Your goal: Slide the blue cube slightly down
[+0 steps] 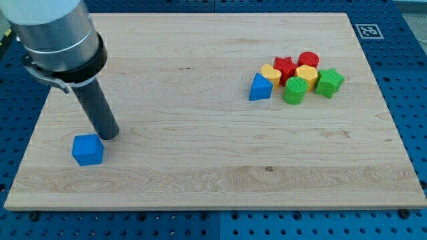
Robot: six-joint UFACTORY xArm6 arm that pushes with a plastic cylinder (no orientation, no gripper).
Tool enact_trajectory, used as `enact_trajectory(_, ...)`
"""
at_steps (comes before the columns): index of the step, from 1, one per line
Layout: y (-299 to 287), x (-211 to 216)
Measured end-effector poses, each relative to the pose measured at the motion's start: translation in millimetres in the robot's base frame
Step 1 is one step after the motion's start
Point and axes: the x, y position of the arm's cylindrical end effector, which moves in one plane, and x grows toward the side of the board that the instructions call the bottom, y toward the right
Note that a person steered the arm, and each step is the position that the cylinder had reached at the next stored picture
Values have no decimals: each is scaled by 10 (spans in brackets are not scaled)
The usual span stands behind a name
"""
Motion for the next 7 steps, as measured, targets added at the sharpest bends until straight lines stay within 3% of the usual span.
enact_trajectory(4,6,252)
enact_trajectory(7,-488,418)
